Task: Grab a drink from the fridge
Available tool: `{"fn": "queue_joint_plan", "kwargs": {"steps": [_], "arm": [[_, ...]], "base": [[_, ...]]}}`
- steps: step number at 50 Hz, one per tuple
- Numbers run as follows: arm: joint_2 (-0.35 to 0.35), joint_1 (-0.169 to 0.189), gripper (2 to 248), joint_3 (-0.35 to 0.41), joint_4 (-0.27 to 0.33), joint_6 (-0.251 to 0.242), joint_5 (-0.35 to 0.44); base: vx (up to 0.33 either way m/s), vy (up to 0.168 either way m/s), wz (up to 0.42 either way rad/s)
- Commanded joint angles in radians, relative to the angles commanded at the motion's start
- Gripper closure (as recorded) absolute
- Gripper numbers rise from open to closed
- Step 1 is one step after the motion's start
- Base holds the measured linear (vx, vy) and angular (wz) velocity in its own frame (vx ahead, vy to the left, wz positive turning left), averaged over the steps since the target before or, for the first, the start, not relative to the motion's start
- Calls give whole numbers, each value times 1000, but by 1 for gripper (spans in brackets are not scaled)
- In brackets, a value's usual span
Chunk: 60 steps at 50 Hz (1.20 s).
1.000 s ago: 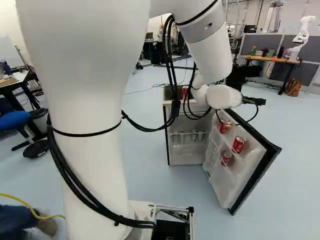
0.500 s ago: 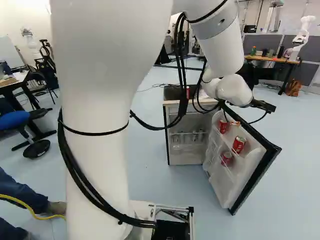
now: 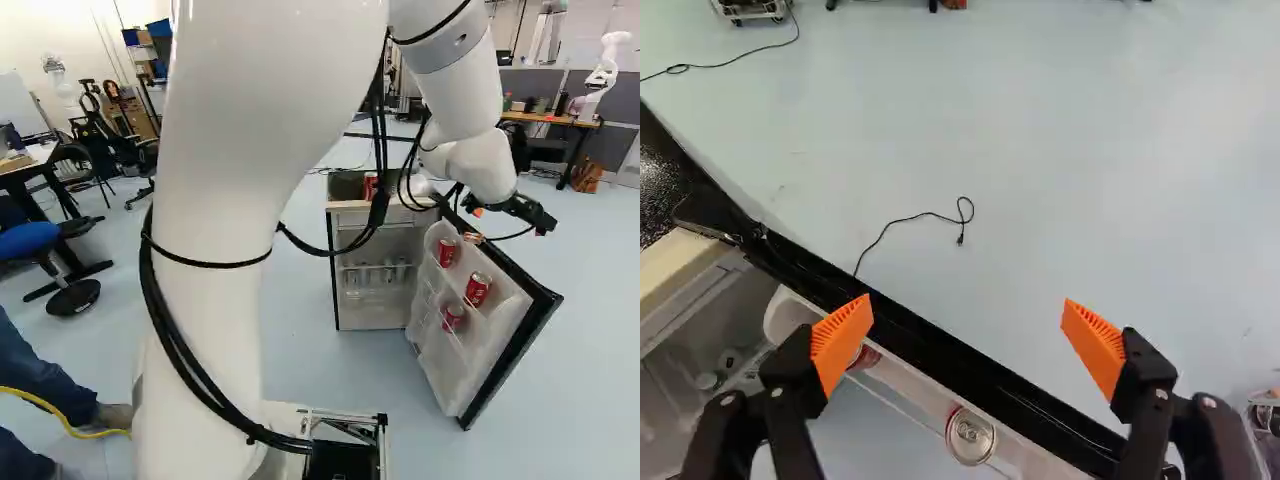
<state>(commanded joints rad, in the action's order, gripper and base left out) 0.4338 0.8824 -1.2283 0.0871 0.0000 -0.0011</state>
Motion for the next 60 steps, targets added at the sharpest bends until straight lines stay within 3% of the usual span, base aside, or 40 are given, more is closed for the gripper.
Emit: {"fn": "queue_joint_plan", "kwargs": {"steps": [45, 60], "arm": [[153, -13, 3, -277, -170, 0, -450], [218, -6, 3, -368, -180, 0, -489]], "base": [[0, 0, 0], [0, 0, 0]]}}
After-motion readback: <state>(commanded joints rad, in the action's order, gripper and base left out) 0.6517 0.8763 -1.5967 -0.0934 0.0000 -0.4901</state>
